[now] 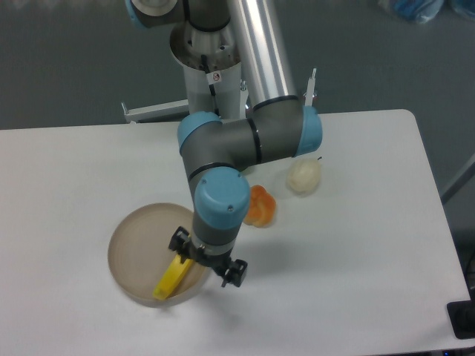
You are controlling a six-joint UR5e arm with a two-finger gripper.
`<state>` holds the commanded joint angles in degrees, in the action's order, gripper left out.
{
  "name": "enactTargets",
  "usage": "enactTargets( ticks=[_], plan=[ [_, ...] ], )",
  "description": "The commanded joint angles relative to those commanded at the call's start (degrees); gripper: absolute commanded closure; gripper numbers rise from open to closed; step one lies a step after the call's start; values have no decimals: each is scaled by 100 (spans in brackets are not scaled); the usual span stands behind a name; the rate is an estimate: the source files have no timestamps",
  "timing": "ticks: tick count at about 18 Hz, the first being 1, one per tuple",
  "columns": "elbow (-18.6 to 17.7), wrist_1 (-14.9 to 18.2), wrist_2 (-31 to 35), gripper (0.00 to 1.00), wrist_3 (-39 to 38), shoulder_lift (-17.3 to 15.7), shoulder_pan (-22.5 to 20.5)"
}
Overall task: Pick up the banana from the plate
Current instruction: 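Lower the gripper onto the banana and close the fingers on it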
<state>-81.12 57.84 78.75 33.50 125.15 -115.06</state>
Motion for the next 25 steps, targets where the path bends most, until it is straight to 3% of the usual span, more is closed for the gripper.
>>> enactTargets(
  ticks=[11,12,14,16,18,21,25],
  plan=[
    [-35,-317,0,2,-458,308,326],
    [-18,-309,-9,17,-475,308,326],
    [-26,-300,-96,61,-484,291,326],
    [-26,-274,-132,80,-458,273,326],
    [-18,-238,-132,89,-432,238,317],
    [-26,-195,-158,90,-414,150,291],
    [-9,104,-167,90,-396,36,229]
  ],
)
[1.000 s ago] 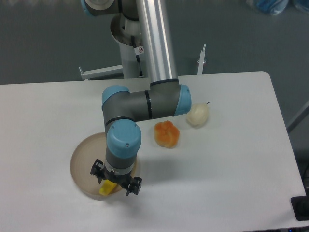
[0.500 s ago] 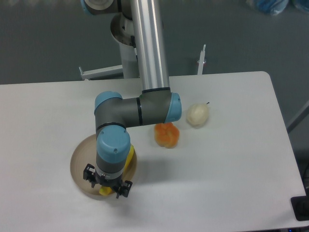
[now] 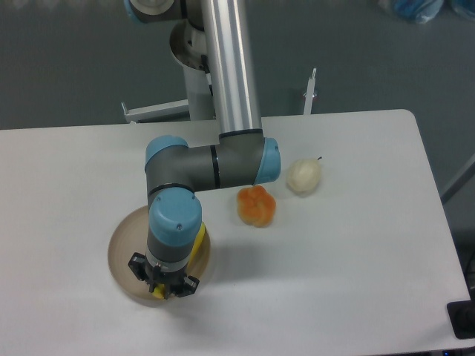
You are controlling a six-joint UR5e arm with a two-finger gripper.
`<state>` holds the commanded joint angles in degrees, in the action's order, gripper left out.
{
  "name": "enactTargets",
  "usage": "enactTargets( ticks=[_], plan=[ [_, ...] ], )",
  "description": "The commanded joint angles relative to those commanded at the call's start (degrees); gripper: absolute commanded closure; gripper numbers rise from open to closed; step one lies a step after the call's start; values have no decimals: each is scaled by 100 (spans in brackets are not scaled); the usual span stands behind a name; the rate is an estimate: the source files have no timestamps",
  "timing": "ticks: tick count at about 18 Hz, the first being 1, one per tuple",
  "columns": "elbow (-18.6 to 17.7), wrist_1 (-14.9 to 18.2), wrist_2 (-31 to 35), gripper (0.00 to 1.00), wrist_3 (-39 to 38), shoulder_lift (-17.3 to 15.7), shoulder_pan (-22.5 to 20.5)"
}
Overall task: Pick up the banana from the plate
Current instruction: 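Lower the gripper onto the banana and close the fingers on it, then lift the banana off the plate and carry it up and away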
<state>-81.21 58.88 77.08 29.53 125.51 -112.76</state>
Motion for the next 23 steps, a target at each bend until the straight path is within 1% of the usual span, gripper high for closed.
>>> enactTargets(
  ticks=[2,5,7,8,10,11,12,14,15,18,21,22,23],
  plan=[
    [0,9,-44,90,-9,-62,-53],
    [18,158,-53,90,35,-307,-219],
    [79,159,26,90,271,-413,-281],
    [88,132,148,90,386,-440,-299],
    [141,176,875,90,771,-475,-386],
    [149,176,1209,90,1017,-545,-544],
    [158,176,1213,90,1133,-554,-641],
    [167,194,1213,89,1553,-642,-1018],
    [167,255,1230,89,1843,-686,-1194],
    [184,430,1265,90,2328,-721,-1590],
    [299,615,1274,90,2934,-712,-2021],
    [377,720,1266,93,3214,-712,-2170],
    [430,773,1274,93,3434,-695,-2250]
  ],
)
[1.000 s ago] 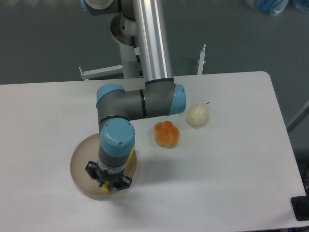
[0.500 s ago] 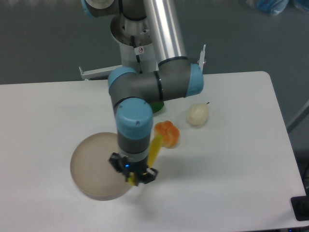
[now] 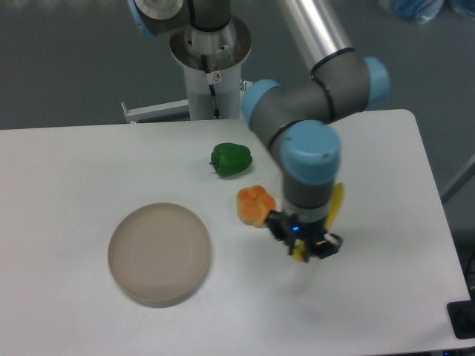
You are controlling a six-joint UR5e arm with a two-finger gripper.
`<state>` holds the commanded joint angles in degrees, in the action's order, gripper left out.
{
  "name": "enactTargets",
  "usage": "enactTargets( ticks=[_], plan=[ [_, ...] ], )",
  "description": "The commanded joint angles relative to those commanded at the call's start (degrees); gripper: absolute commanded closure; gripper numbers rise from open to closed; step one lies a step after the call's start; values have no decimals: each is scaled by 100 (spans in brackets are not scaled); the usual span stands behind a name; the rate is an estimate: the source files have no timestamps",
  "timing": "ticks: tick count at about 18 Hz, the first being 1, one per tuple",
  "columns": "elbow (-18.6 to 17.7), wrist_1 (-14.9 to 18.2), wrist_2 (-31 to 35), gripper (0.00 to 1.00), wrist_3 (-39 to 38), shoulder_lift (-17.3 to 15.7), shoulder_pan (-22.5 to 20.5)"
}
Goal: Pick up the banana from the plate
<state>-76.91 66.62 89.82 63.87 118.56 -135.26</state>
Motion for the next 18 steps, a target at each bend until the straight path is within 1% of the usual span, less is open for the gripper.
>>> enactTargets(
  ticks=[3,5,9,14,18],
  plan=[
    [27,18,0,92,519,53,-264],
    [-43,18,0,91,844,62,-370],
    [-52,1,0,90,1179,141,-396],
    [-70,18,0,90,1724,158,-405],
    [-70,18,44,90,1804,158,-414]
  ],
)
